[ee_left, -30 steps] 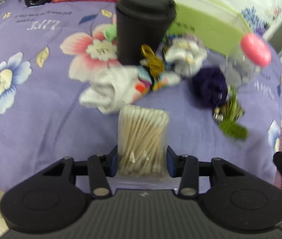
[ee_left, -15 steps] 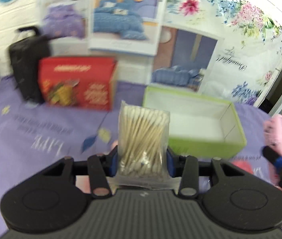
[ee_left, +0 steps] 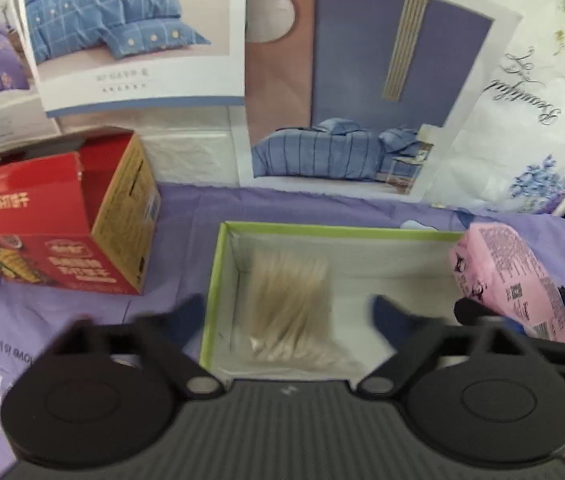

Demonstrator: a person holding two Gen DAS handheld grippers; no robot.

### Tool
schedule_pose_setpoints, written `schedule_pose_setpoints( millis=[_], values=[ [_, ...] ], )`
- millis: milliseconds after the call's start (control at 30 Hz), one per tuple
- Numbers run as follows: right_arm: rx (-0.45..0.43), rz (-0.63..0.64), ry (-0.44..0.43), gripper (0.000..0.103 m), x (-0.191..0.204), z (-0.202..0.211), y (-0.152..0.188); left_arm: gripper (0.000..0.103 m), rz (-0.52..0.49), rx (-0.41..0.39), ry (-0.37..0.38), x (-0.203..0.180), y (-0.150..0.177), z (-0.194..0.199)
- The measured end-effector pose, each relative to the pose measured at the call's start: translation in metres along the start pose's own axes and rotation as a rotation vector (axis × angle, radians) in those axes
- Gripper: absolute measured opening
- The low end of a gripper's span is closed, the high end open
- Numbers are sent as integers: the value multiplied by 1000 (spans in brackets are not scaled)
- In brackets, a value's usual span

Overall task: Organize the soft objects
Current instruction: 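Carry the soap and swabs into the green box and open both tools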

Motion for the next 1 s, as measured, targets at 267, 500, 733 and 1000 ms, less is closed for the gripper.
schedule_pose_setpoints(
  millis=[267, 500, 733, 1000],
  values=[
    [56, -55, -27, 59, -1, -10, 11, 99, -37, -43, -30, -1, -3, -1],
    [16, -51, -29, 65, 4, 5, -3, 99, -31, -48, -36, 3, -1, 9],
    [-52, -25, -2, 68, 3, 49, -17, 102, -35, -121, -50, 10, 1, 56],
    [-172, -50, 34, 69, 11, 140, -1, 102, -39, -213, -62, 20, 41, 143]
  ],
)
Point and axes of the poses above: each gripper's, at about its wrist camera, not at the fingertips, and z roughly against the way its jaws point, x to its left, y to its underside, the point moved 9 cm from there along -z, roughly the way its jaws point, and after that the axes turned 10 degrees about -x, right-handed, at the moved point
